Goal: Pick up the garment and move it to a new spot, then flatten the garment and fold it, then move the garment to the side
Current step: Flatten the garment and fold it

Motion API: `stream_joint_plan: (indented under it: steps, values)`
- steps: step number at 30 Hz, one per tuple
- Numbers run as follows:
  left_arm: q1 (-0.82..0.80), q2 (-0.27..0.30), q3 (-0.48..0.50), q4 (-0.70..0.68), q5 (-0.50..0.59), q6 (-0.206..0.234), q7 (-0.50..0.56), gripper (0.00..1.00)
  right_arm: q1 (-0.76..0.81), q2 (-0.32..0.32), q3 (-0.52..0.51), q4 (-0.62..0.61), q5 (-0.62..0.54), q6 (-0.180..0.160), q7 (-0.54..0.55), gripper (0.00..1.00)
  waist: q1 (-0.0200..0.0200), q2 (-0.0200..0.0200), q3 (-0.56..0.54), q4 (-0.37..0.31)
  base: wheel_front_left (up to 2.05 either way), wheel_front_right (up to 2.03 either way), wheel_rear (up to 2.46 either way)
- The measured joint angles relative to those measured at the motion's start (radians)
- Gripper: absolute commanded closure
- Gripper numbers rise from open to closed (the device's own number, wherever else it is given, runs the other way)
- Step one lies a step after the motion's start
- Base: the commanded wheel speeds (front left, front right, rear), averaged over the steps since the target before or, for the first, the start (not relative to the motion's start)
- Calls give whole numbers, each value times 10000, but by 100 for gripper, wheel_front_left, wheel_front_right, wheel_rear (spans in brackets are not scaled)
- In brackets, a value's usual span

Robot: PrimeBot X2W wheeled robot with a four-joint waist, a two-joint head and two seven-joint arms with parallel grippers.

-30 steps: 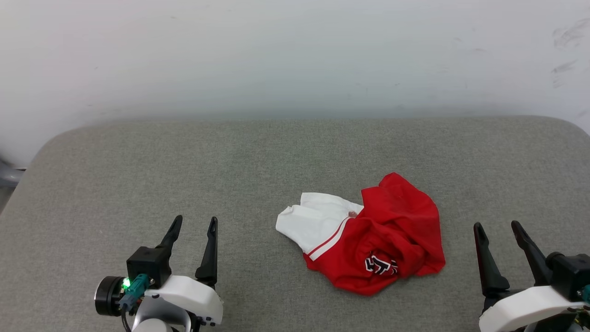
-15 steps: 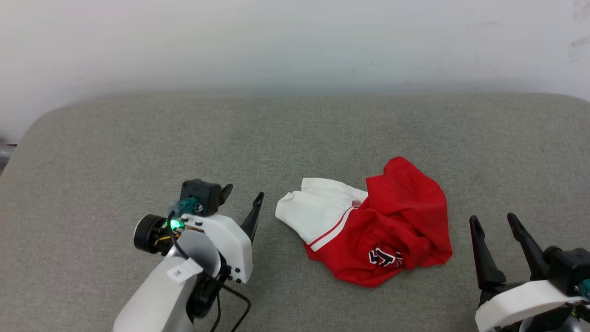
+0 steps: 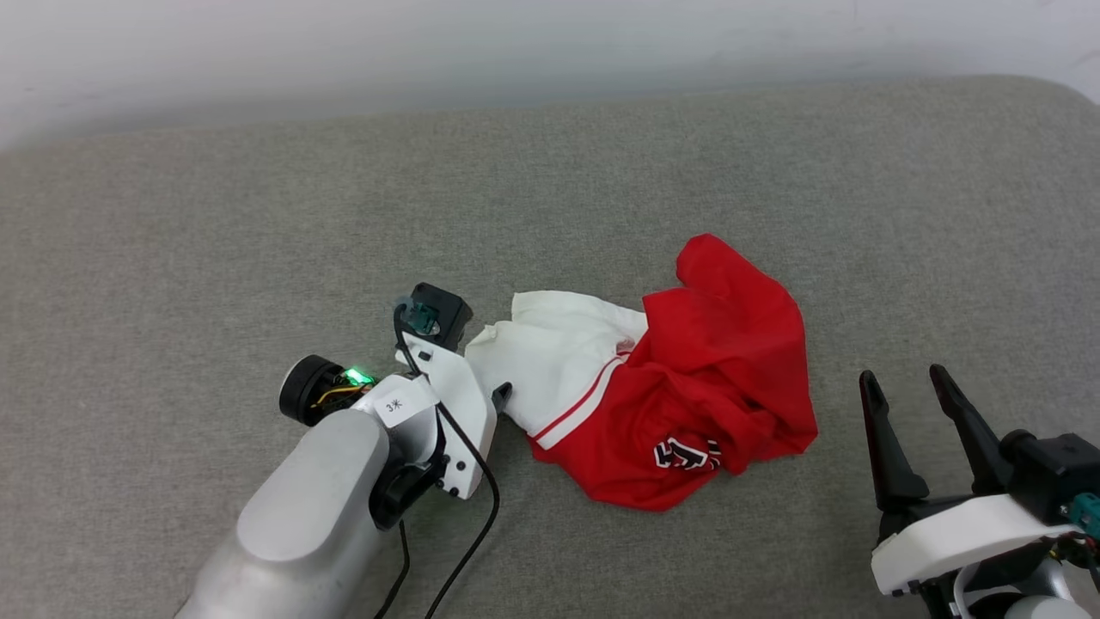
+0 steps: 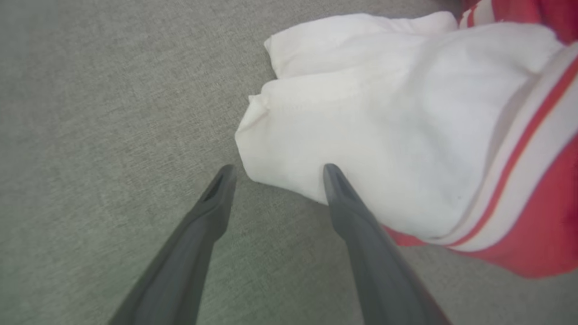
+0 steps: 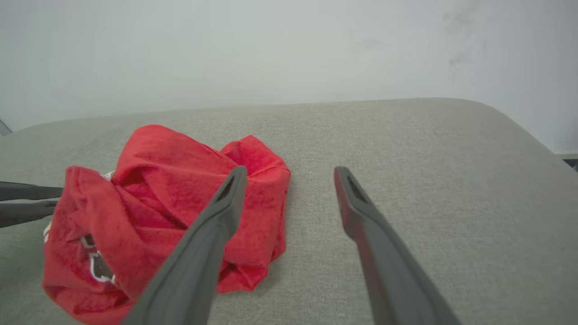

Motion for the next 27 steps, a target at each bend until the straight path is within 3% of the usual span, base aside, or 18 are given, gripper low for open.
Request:
stream_joint_plan:
  steps: [7, 8, 9, 11, 18, 27]
  values:
    - [-564, -10, -362, 976, -35, -174, 888, 0, -274, 0, 138, 245, 155, -2, -125, 0, 0, 0, 415, -383, 0, 0, 0]
    - [-640, -6, -403, 1081, -56, -215, 1041, 20, -327, -2, 165, 282, 171, -2, -148, 0, 0, 0, 444, -434, 0, 0, 0]
    - [-705, -12, -416, 1149, -128, -244, 1110, 55, -359, -2, 192, 314, 174, -2, -178, 0, -1, 0, 472, -480, 0, 0, 0]
    - [-746, -6, -466, 1241, -174, -261, 1118, 100, -367, 0, 198, 395, 255, 2, -209, 0, -1, 0, 520, -531, 0, 0, 0]
    - [-825, 92, -460, 1179, 150, -109, -190, 100, -392, -4, 90, 662, 261, 0, -261, 0, 0, -1, 448, -396, 0, 0, 0]
    - [-780, 917, 50, -276, 341, 491, -1365, 100, -378, 0, 88, 813, 345, 0, -257, 0, 0, -1, -40, 211, 0, 0, 0]
